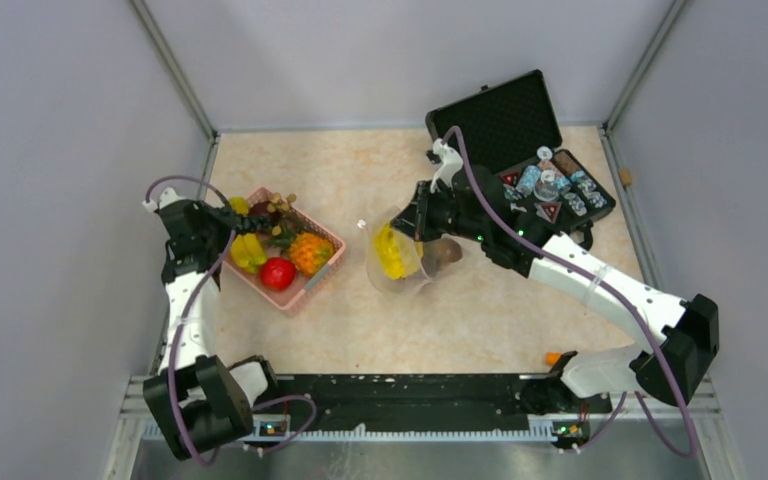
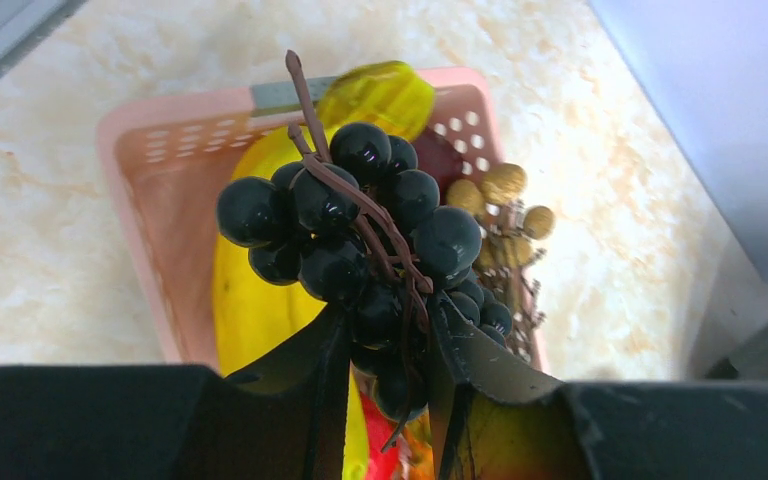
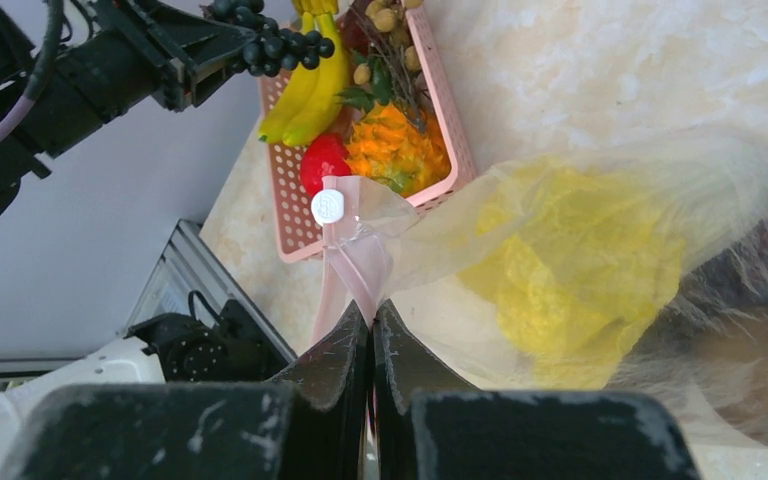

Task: Place the food in the zip-top bag and seal the zipper
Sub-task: Pick up the fake fruit from the bin, then place the fake fruit in the zipper food storage bag.

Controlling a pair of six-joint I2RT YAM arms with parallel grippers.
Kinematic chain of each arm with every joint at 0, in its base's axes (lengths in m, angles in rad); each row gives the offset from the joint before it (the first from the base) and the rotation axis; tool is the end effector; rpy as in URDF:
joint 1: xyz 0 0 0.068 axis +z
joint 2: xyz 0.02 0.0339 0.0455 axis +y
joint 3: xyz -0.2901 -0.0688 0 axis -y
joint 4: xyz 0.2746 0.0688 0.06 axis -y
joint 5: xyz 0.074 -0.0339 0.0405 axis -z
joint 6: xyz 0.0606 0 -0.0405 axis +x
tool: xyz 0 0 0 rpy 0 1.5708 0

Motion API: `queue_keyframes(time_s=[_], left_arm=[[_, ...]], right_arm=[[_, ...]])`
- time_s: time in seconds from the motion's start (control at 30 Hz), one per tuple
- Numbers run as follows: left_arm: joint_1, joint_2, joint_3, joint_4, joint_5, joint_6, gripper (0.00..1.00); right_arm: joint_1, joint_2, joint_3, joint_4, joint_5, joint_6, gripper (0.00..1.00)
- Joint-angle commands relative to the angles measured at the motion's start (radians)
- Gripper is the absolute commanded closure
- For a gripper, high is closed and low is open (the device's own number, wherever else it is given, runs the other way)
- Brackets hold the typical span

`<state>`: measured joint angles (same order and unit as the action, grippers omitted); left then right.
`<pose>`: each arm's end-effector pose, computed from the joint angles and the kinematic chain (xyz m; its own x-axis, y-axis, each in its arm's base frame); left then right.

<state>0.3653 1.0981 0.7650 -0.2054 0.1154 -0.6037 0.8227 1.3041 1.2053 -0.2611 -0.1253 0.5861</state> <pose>0.2661 0.0943 0.2699 -0.2453 -0.6976 -0.6732 -0.4881 0.6889 -0.5360 0.2313 0.2604 0.3787 -0.6458 0.1108 -0.7554 -0.5396 0.6336 0.5543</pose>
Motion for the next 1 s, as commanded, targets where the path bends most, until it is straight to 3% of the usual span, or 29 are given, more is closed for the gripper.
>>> queue_keyframes(time_s=[0.0, 0.43, 0.5, 0.6, 0.67, 0.83, 0.97], left_arm=[[0.003, -0.076, 0.035, 0.025, 0.137, -0.026, 0.99], [-0.023, -0.321, -0.01, 0.07, 0.611, -0.115, 1.0], [-0.035, -0.377, -0.04, 0.1, 0.646, -0.138, 1.0], [-0.051, -0.413, -0.039, 0.103, 0.681, -0.166, 1.0], [-0.064, -0.411, -0.018, 0.121, 0.732, -0.177, 1.0], [-0.123, -0.44, 0.05, 0.093, 0.865, -0.131, 1.0], [-0.27, -0.476, 0.012, 0.116, 0.769, -0.106, 1.0]], right_arm=[[0.006, -0.029, 0.019, 0.035, 0.062, 0.01, 1.0], [0.014, 0.045, 0.053, 0.032, 0.183, 0.024, 1.0], [0.053, 0.09, 0.129, -0.052, 0.294, -0.032, 1.0], [0.157, 0.214, 0.329, -0.248, 0.634, -0.101, 1.0], [0.202, 0.282, 0.426, -0.308, 0.755, -0.137, 1.0], [0.212, 0.323, 0.458, -0.295, 0.768, -0.137, 1.0], [0.212, 0.321, 0.469, -0.261, 0.698, -0.156, 1.0]])
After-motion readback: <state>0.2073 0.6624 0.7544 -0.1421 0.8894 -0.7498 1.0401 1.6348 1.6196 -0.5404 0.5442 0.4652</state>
